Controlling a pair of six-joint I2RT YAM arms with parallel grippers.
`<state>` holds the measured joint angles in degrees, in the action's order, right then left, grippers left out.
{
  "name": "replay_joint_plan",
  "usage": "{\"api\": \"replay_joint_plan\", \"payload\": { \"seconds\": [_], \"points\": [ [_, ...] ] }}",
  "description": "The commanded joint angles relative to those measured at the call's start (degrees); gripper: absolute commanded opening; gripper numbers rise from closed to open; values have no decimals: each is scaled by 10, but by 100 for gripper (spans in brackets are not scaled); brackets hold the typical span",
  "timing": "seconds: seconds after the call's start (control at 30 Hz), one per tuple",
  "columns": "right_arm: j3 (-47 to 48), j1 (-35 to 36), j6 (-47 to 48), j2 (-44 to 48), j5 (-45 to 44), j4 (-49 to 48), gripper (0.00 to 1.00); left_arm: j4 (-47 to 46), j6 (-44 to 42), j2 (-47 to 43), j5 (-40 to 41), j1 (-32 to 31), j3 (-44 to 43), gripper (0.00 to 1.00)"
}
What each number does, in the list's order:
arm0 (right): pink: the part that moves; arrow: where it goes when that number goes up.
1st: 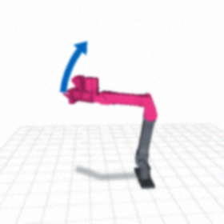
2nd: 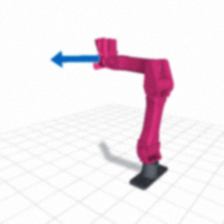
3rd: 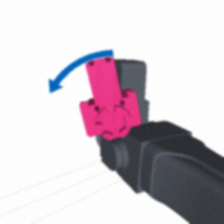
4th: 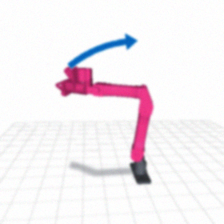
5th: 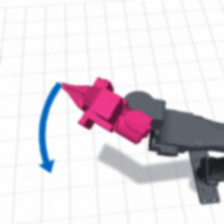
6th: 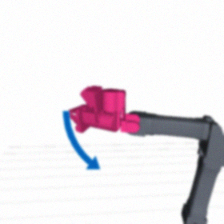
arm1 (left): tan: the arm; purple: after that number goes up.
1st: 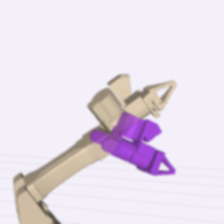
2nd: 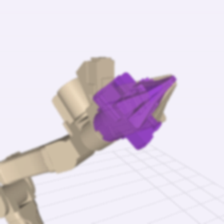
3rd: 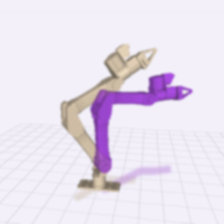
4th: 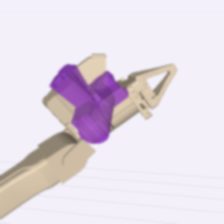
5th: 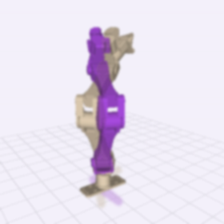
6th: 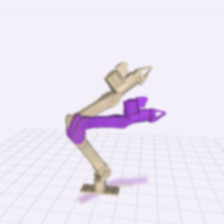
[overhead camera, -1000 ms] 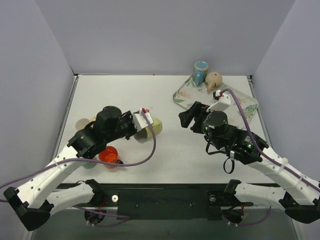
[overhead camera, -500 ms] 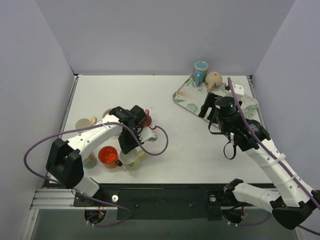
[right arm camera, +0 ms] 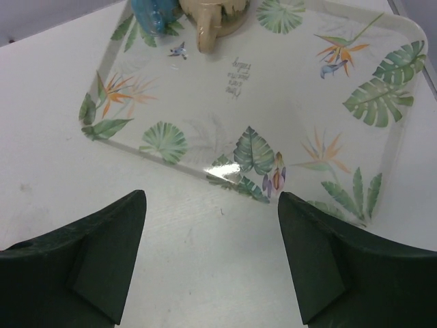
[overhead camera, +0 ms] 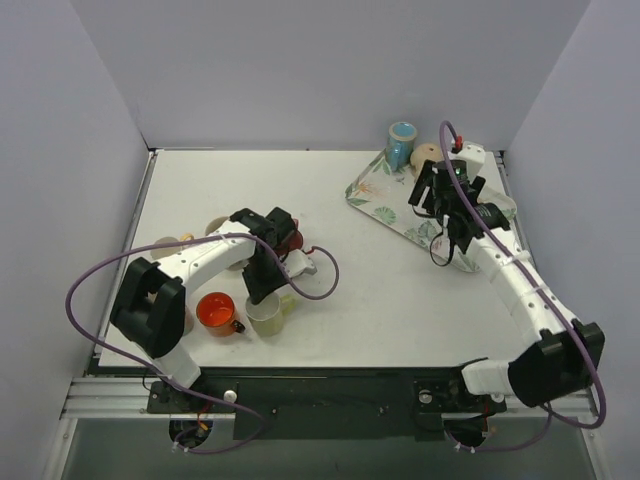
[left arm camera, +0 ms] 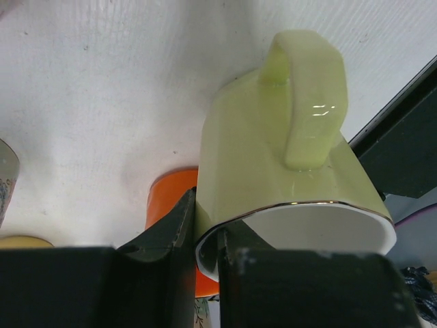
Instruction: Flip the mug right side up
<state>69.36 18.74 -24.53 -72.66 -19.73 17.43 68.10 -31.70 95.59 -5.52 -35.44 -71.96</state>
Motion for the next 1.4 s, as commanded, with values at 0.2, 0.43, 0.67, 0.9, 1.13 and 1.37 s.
{"api": "replay_joint_plan", "payload": {
  "seconds": [0.2,0.43,0.67,0.9,1.13,1.37],
  "points": [
    [134,-78,52,-296,19,-154,67,-60,8,-47,-40,7,0,41],
    [273,-87,51,-462,-31,-226,64,-2,4,-102,-92,48,-56,65],
    [372,-92,29,-571,-77,-231,57,-30,9,-150,-118,118,-68,65],
    [486,-105,-24,-647,-110,-156,53,-49,9,-171,-156,143,-82,65],
    [496,-124,-91,-659,-59,-139,45,-57,9,-196,-144,148,-105,65],
    [467,-128,-151,-650,-48,-120,41,-52,3,-211,-142,149,-118,65]
  ]
}}
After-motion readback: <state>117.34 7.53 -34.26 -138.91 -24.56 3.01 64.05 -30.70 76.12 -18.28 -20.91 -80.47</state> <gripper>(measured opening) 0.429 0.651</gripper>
